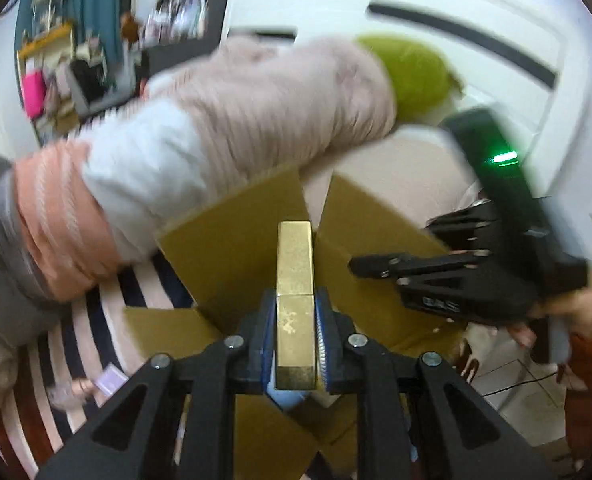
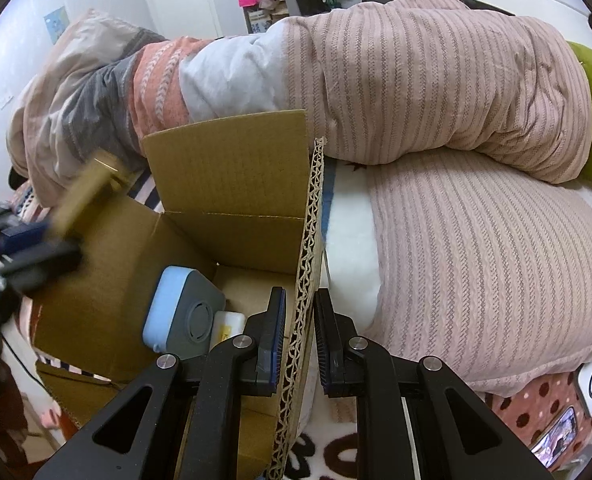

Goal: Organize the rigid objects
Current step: 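Carry the gold stick into the box and open the left tool, then grasp the purple Tears of Themis box with the left tool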

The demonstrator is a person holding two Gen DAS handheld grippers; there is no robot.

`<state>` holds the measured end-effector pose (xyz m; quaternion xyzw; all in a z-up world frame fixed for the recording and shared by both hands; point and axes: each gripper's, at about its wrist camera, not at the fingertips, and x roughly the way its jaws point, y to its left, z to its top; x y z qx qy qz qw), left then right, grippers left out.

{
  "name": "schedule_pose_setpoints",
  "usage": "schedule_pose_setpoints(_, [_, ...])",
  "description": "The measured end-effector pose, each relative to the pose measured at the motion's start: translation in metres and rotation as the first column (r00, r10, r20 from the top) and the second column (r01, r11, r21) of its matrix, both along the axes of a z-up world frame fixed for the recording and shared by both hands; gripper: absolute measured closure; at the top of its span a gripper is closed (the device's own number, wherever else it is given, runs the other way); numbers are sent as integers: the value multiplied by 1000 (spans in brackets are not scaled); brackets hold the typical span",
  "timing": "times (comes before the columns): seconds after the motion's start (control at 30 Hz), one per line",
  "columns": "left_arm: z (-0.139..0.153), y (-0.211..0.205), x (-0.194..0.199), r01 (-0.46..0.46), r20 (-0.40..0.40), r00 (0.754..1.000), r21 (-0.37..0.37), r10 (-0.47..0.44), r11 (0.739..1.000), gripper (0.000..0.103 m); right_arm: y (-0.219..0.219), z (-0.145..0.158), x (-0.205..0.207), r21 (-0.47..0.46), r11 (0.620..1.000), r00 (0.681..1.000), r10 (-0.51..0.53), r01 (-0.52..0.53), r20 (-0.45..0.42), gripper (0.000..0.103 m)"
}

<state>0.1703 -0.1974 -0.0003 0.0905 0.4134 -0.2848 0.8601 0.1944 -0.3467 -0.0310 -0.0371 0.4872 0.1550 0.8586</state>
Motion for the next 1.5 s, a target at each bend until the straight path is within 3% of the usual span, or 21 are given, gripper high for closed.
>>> schedule_pose_setpoints(0.17, [-29, -17, 18, 5, -165, 986, 33, 1, 999, 88, 3, 0, -1, -18, 1000, 1000, 9, -9, -2, 93])
schedule_pose_setpoints(0.43, [-39, -23, 16, 15, -197, 980, 43, -7, 999, 88, 6, -1, 0, -33, 999, 1000, 15, -15, -9, 93])
schedule_pose_setpoints(0.47, [-37, -21, 16, 14, -191, 982, 40, -6, 999, 85, 5, -1, -1, -38, 999, 1000, 12, -12, -6, 91])
schedule_pose_setpoints(0.53, [-31, -15, 11, 9, -168, 986, 22, -5, 1000, 67, 5, -3, -1, -34, 999, 1000, 15, -16, -12, 91])
schedule_pose_setpoints(0.6, [-21, -4, 4, -3, -120, 993, -8, 2, 1000, 41, 4, -4, -1, -34, 999, 1000, 11, -12, -11, 91])
schedule_pose_setpoints(0.8, [13, 52, -23, -46, 46, 998, -60, 49, 997, 21, 4, -3, -1, -37, 999, 1000, 7, -7, -12, 91])
schedule_pose_setpoints(0.93, [16, 105, -34, -141, 114, 982, -67, 148, 988, 17, 4, -3, -1, -42, 999, 1000, 5, -6, -14, 91])
schedule_pose_setpoints(1.17, [-43, 173, -37, -266, 29, 963, -34, 267, 963, 16, 1, -3, 2, -11, 1000, 999, 5, -5, -40, 91])
schedule_pose_setpoints(1.33, [-94, 186, -25, -317, -58, 947, -2, 316, 948, 16, -6, -3, 2, 36, 999, 999, -4, 6, -50, 91])
schedule_pose_setpoints(1.5, [-123, 176, -3, -357, -128, 927, -16, 352, 934, 16, -10, -3, -1, 61, 998, 999, -9, 11, -45, 91])
